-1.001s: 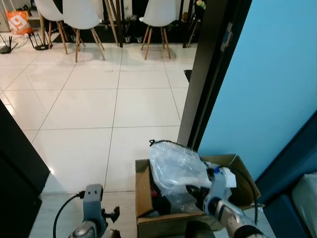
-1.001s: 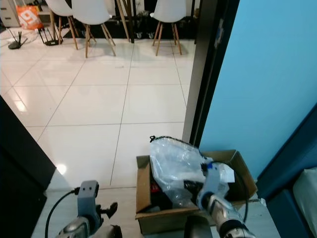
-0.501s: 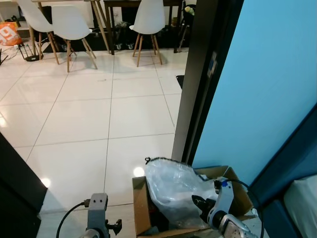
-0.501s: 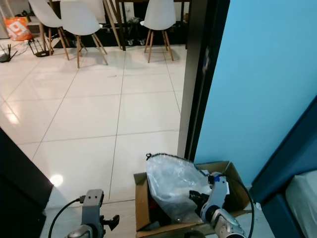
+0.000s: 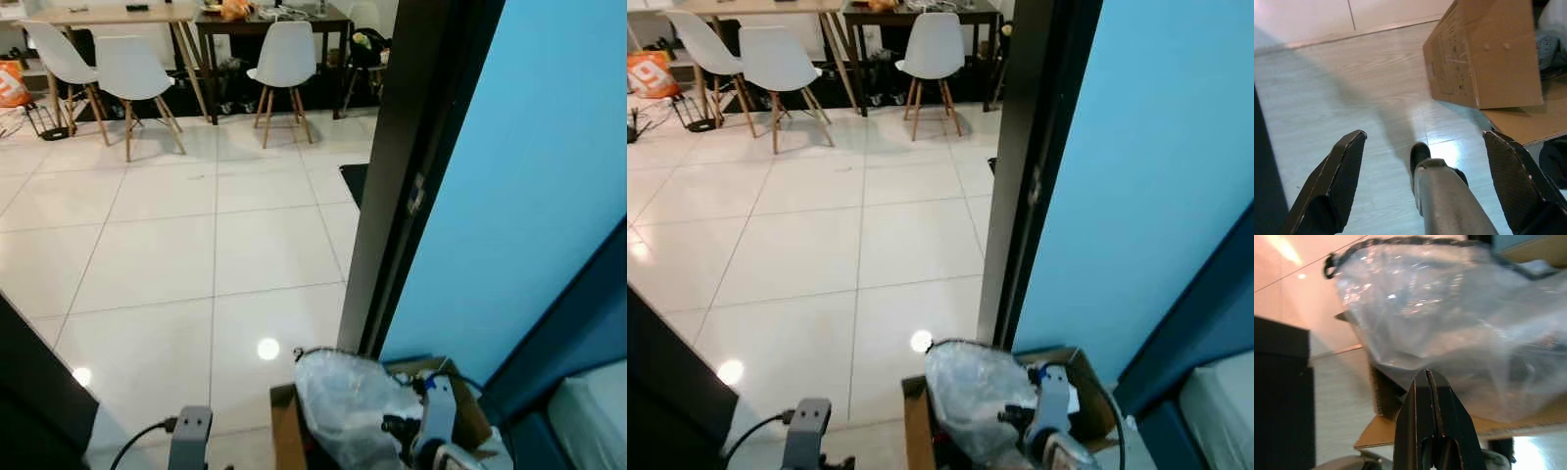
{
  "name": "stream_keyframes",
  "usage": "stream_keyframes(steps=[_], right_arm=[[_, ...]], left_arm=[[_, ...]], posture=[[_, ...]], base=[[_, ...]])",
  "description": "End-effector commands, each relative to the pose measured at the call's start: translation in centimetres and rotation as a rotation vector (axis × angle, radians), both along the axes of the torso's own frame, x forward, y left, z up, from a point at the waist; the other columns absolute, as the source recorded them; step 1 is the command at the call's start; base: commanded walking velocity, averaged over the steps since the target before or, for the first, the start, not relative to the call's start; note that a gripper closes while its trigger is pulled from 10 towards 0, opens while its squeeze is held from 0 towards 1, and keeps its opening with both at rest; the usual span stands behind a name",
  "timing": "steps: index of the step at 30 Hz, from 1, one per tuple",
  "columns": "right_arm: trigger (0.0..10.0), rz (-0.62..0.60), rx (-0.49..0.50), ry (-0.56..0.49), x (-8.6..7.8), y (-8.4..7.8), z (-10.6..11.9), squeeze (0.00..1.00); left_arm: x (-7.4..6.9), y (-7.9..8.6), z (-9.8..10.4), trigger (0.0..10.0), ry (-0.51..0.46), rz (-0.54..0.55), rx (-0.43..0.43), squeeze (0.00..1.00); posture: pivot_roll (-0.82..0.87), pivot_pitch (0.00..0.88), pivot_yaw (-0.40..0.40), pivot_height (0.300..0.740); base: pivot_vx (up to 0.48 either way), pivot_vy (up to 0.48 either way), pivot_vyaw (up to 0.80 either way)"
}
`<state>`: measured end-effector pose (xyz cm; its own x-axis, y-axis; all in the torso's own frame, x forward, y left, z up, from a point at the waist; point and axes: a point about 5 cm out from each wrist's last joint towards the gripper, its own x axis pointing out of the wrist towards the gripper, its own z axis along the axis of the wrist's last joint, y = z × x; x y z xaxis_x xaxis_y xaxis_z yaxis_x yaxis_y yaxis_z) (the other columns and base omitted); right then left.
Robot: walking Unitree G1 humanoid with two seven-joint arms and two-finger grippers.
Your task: Clean up the room
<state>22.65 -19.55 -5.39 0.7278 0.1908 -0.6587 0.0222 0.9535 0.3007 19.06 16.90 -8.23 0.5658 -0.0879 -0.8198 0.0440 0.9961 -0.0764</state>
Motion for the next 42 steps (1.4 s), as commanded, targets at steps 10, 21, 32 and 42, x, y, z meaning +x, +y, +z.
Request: stream_keyframes(steps=[10, 21, 32, 42], right_arm=[[10.0, -0.134, -0.096, 0.191, -4.0, -1.3, -2.4, 0.0], [10.0, -0.186, -0.147, 0.239, -5.2, -2.1, -3.0, 0.0], [10.0, -0.182, -0.203, 0.267, -5.7, -2.4, -3.1, 0.0], [10.0, -0.186, -0.217, 0.276, -5.9, -2.6, -3.2, 0.0]], left_arm=[[-0.3, 0.2, -0.2, 10.0, 0.045, -0.034, 0.045, 0.0], [-0.6, 0.1, -0.3, 10.0, 0.054, -0.043, 0.05, 0.0], [-0.8, 0.3, -0.4, 10.0, 0.059, -0.044, 0.053, 0.0], [-0.9, 0.2, -0.5, 10.0, 0.064, -0.046, 0.051, 0.0]], posture=[[0.05, 0.025, -0.023, 0.722], [0.05, 0.012, -0.027, 0.722], [0.05, 0.001, -0.031, 0.722], [0.06, 0.011, -0.032, 0.722]], base=[[-0.136, 0.0, 0.0], [-0.29, 0.0, 0.0], [-0.306, 0.0, 0.0], [-0.331, 0.0, 0.0]])
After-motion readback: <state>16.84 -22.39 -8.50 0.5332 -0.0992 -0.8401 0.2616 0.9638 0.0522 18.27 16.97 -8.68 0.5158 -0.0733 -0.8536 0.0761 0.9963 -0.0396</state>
